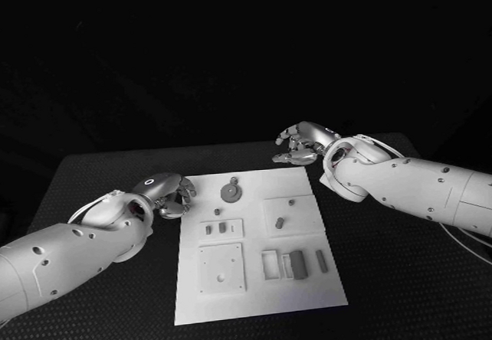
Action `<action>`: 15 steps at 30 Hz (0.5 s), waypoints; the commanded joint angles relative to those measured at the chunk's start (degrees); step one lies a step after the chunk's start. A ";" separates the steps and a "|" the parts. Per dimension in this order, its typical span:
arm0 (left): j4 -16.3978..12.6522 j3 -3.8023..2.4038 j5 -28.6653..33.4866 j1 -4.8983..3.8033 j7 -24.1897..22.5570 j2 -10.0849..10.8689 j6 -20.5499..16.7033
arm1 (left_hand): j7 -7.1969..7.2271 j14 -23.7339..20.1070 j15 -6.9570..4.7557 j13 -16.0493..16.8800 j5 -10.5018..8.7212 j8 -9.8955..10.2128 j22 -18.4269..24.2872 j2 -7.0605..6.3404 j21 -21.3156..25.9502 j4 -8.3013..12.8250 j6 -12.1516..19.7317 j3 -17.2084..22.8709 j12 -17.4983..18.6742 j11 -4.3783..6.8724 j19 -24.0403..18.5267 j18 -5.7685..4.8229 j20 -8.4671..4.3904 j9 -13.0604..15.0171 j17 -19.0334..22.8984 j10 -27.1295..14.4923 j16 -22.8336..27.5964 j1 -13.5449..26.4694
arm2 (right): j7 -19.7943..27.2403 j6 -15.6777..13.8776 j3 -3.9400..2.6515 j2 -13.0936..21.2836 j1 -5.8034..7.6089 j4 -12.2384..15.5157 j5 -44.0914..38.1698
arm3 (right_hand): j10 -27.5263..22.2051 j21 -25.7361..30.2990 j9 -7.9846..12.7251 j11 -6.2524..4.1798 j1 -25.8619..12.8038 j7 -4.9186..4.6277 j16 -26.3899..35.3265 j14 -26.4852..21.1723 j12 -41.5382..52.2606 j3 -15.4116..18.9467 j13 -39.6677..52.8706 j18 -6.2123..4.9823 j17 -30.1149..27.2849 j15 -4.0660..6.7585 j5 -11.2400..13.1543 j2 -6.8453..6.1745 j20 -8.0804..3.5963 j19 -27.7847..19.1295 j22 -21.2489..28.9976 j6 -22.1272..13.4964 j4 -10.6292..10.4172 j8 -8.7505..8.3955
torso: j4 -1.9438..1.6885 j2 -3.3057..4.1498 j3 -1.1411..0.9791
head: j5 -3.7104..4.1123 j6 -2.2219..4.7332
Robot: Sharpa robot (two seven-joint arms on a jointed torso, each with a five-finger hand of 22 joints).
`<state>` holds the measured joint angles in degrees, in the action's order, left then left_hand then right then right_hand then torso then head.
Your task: Assemble the parts on the task board
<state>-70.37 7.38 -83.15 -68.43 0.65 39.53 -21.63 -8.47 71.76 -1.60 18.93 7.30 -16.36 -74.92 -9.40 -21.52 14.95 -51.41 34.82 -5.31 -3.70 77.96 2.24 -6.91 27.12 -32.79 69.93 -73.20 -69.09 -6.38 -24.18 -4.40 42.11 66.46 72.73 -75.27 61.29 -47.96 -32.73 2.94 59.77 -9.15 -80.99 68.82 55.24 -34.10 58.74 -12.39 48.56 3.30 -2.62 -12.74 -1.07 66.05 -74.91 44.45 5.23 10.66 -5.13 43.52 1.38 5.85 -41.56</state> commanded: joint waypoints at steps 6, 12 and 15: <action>-0.06 -0.93 39.16 -1.08 -6.76 3.54 -0.34 | -0.94 -6.09 -0.62 1.15 0.16 -0.58 3.81 0.76 6.79 -0.59 -0.57 0.89 0.30 -0.47 -6.52 3.97 1.30 0.51 3.94 0.16 9.25 1.43 | 8.52 5.19 0.31 3.23 -0.94 3.13 1.71 | -4.83 2.97 -0.77 -0.07 3.33 -0.14 5.13 -3.09 -9.66 -0.81 -7.09 -1.84 -2.49 0.16 0.05 3.46 0.55 -3.59 0.18 1.85 4.51 1.08 | 0.05 0.03 -0.10 | 0.52 0.26; -1.17 -1.00 47.75 -1.57 -11.93 6.07 3.57 | -1.22 -11.32 1.46 1.36 -0.17 -0.69 9.19 0.70 14.21 -0.31 0.62 -0.08 1.41 -2.21 -13.37 1.62 3.13 0.93 7.56 -2.04 19.95 3.70 | 9.59 7.14 1.58 6.03 -1.43 5.90 -3.62 | -5.26 3.48 -1.24 1.51 3.03 -1.41 6.33 -0.73 -27.92 -1.00 -22.53 -2.51 -3.56 -1.25 -0.14 4.76 1.08 -2.25 0.67 2.81 8.87 1.84 | -0.05 0.00 -0.12 | 0.74 0.25; -2.06 -0.98 48.03 -1.67 -12.59 6.86 4.95 | -1.34 -14.71 3.17 1.05 -0.28 -0.90 11.87 1.05 17.83 0.29 0.88 -1.11 1.56 -3.20 -17.46 0.12 4.24 1.13 9.11 -3.53 25.64 4.75 | 9.78 8.11 2.13 7.46 -1.65 7.53 -7.82 | -2.35 3.22 -1.43 1.53 2.98 -1.24 6.06 0.80 -32.74 -1.09 -27.54 -2.61 -3.58 -1.28 -0.07 5.30 1.01 -0.89 0.60 3.82 10.51 2.48 | -0.02 -0.01 -0.14 | 0.36 0.30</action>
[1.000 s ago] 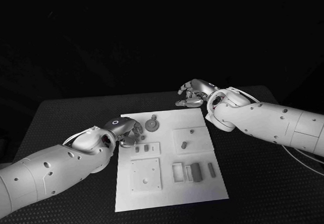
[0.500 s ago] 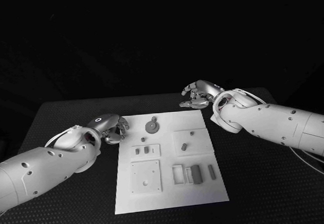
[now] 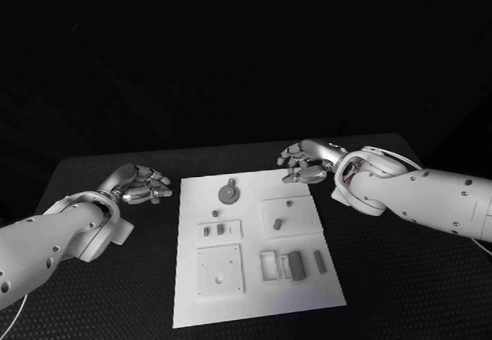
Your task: Assemble the parts on the task board
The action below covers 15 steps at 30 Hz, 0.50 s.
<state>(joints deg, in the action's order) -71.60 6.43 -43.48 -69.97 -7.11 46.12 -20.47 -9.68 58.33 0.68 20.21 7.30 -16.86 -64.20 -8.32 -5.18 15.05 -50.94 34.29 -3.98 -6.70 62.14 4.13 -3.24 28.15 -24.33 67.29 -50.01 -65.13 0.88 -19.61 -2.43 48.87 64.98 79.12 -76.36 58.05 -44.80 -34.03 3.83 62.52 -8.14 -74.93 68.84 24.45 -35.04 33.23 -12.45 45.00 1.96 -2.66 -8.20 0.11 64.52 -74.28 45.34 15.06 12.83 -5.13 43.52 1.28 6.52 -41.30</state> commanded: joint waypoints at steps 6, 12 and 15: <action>-2.32 -0.02 5.13 -0.12 -5.03 1.19 4.33 | -0.20 -2.32 2.43 -0.54 0.34 -0.64 4.29 0.32 1.53 0.71 0.68 -1.10 0.06 -0.49 -4.46 -2.86 1.00 0.29 0.92 -1.61 7.28 0.62 | 0.38 7.74 0.75 1.80 -0.99 2.40 -16.14 | 6.47 -1.42 -0.92 -0.72 0.03 -0.70 -1.55 4.07 -4.35 -0.20 -5.40 -2.55 0.44 1.27 -0.16 2.77 -1.29 3.29 -0.76 6.75 1.08 2.43 | 0.15 0.07 0.06 | 0.20 0.21; -2.56 -0.01 5.74 -0.09 -5.80 1.41 4.28 | -0.45 -2.45 2.82 -0.79 -0.22 -0.47 5.85 -0.11 1.49 0.40 1.32 -2.12 0.15 -0.73 -5.16 -3.18 1.15 0.22 0.28 -2.20 9.24 1.49 | -4.42 12.20 1.21 1.91 -1.13 2.78 -22.38 | 8.85 -1.62 -0.91 -0.92 -0.35 -0.45 -1.76 4.48 -6.71 0.07 -7.71 -2.55 0.62 1.49 -0.08 1.53 -1.69 3.68 -1.13 7.33 1.24 2.57 | 0.15 -0.04 -0.03 | 0.01 -0.14; -2.55 0.00 6.73 -0.09 -6.11 1.53 4.04 | -0.53 -3.02 3.15 -1.12 -0.43 -0.47 6.81 -0.55 1.55 0.30 1.58 -3.38 0.25 -1.16 -5.80 -3.29 1.39 0.22 -0.19 -3.39 10.36 2.60 | -4.43 12.01 2.03 1.92 -1.14 2.68 -23.06 | 7.98 -1.27 -0.61 -0.36 -1.51 -0.82 -1.46 4.35 -8.34 0.41 -8.79 -2.55 0.51 1.00 -0.12 0.21 -1.56 3.33 -1.08 6.53 0.68 2.02 | 0.12 -0.02 0.06 | 0.19 -0.11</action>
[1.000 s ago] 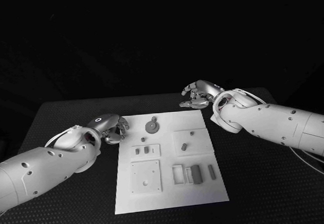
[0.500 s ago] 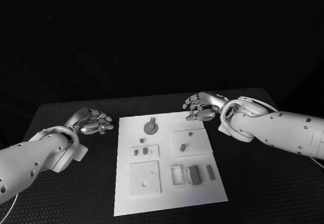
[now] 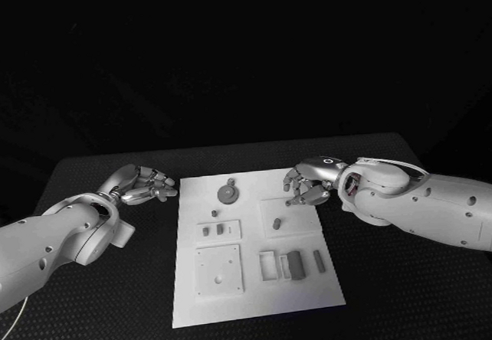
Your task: Assemble the parts on the task board
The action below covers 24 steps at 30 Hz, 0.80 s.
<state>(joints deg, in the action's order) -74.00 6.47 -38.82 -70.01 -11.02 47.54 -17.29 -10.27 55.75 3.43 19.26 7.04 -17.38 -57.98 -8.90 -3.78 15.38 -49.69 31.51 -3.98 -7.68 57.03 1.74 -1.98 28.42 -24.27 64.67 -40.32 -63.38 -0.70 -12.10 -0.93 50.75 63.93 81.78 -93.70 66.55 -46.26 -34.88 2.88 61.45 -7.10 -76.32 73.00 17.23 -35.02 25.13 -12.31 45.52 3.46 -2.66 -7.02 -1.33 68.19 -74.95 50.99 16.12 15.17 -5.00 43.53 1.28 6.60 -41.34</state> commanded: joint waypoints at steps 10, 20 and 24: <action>-0.13 -0.04 3.88 -0.05 -2.34 0.12 1.00 | 0.01 -2.08 1.39 -0.69 -0.15 -0.01 2.66 -0.03 0.11 -0.30 0.58 -1.56 0.13 -0.70 -2.85 -1.01 1.05 -0.07 -1.31 -2.28 3.07 1.47 | -2.84 2.79 0.58 -1.16 -0.38 -0.41 -6.41 | -1.11 0.69 0.27 1.35 -0.03 -1.61 0.23 -0.07 -3.87 -0.34 -2.69 -2.69 -0.06 -1.29 -0.08 -0.94 -0.11 -0.51 -0.39 1.92 -0.57 0.06 | -0.01 0.03 0.17 | -0.11 -0.24; -0.24 -0.04 4.23 -0.06 -2.11 0.09 1.17 | -0.08 -2.04 1.45 -0.79 -0.87 0.07 3.14 -0.16 0.00 -0.64 0.84 -2.03 0.08 -0.75 -2.96 -0.90 1.15 -0.12 -1.86 -2.45 3.49 2.01 | -2.19 2.02 0.65 -3.21 -1.23 -3.33 -5.83 | -0.69 0.83 0.32 1.56 1.03 -1.45 0.20 0.02 -5.05 -0.79 -3.67 -2.69 0.00 -1.51 -0.08 0.34 -0.12 -0.35 -0.48 2.31 0.07 0.17 | -0.13 0.02 0.14 | -0.14 -0.32; -0.23 -0.04 4.24 -0.06 -1.94 0.09 1.20 | -0.10 -2.01 1.45 -0.80 -0.91 0.08 3.20 -0.15 -0.02 -0.66 0.88 -2.06 0.07 -0.75 -2.94 -0.87 1.15 -0.13 -1.94 -2.46 3.53 2.02 | -2.02 2.17 0.69 -3.79 -1.58 -3.80 -5.82 | -0.38 0.85 0.34 1.57 1.44 -1.42 0.18 0.08 -5.36 -0.92 -3.96 -2.69 0.02 -1.52 -0.08 1.00 -0.12 -0.31 -0.54 2.42 0.24 0.19 | -0.11 0.03 0.12 | -0.28 -0.52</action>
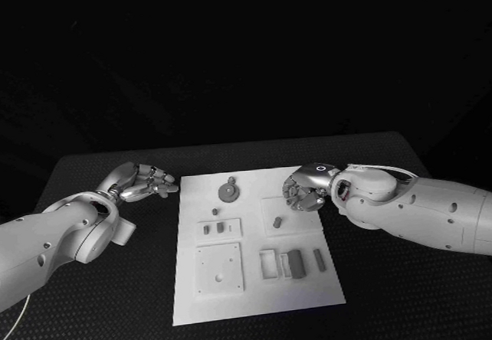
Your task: Assemble the parts on the task board
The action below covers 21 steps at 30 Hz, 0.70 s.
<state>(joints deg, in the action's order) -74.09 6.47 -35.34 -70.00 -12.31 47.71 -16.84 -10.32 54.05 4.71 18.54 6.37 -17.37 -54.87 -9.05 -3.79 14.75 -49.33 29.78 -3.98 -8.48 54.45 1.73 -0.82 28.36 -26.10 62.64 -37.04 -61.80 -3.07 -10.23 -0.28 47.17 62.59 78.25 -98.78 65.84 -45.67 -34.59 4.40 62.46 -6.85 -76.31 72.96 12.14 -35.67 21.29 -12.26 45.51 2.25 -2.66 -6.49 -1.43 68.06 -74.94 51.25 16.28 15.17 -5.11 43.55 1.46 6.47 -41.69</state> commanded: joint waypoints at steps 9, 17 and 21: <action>-0.15 -0.04 0.78 -0.07 -0.49 -0.09 0.73 | -0.13 -0.19 0.13 -0.10 -0.28 0.16 0.25 0.05 -0.07 -0.09 0.72 -0.39 0.06 0.05 -0.27 -0.80 -0.01 -0.11 -0.35 -0.47 0.34 0.44 | 0.64 0.58 0.03 -0.58 -0.38 -0.53 -0.68 | 1.28 0.36 0.01 -0.07 1.16 -1.47 0.21 0.12 -0.68 -0.41 -0.62 -2.74 0.04 -0.21 -0.08 1.78 0.04 -0.29 -0.70 2.69 0.24 0.41 | 0.10 0.03 -0.10 | -0.30 -0.26; -0.04 -0.04 0.78 -0.07 -0.24 -0.19 0.92 | -0.14 -0.13 0.11 -0.12 -0.29 0.16 0.30 0.09 -0.09 -0.11 0.74 -0.41 0.07 0.04 -0.22 -0.78 -0.02 -0.11 -0.45 -0.51 0.38 0.43 | 0.75 0.74 0.03 -0.61 -0.40 -0.51 -0.62 | 2.64 0.38 -0.16 -0.47 1.54 -1.07 0.22 0.09 -0.74 -0.31 -0.88 -2.74 0.07 0.18 -0.08 2.79 0.10 -0.33 -0.84 3.59 0.32 0.85 | 0.06 0.01 -0.13 | -0.24 -0.43; -0.06 -0.04 0.78 -0.07 -0.08 -0.17 1.15 | -0.14 -0.12 0.11 -0.13 -0.29 0.15 0.33 0.11 -0.10 -0.13 0.75 -0.42 0.07 0.03 -0.20 -0.78 -0.02 -0.11 -0.50 -0.53 0.39 0.43 | 0.77 0.48 0.03 -0.61 -0.41 -0.48 -0.64 | 3.03 0.36 -0.21 -0.59 1.72 -0.98 0.20 0.11 -0.81 -0.31 -0.98 -2.74 0.11 0.30 -0.08 3.29 0.10 -0.31 -0.89 3.83 0.33 0.95 | 0.07 0.03 -0.12 | -0.16 -0.46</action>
<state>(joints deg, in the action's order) -74.04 6.47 -35.01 -70.01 -12.18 47.63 -16.60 -10.38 54.05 4.71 18.49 6.38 -17.36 -54.60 -9.04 -3.79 14.61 -48.97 29.64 -3.98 -8.48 54.46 1.73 -0.82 28.30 -26.53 62.64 -37.04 -61.80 -2.71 -10.34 -0.36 46.61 62.39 77.79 -98.80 68.62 -45.67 -34.75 3.68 64.27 -6.30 -76.30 73.32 11.65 -35.83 20.40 -12.26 45.56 2.37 -2.66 -3.62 -1.39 68.07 -74.93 53.20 16.44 15.82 -5.04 43.59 1.33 6.27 -42.11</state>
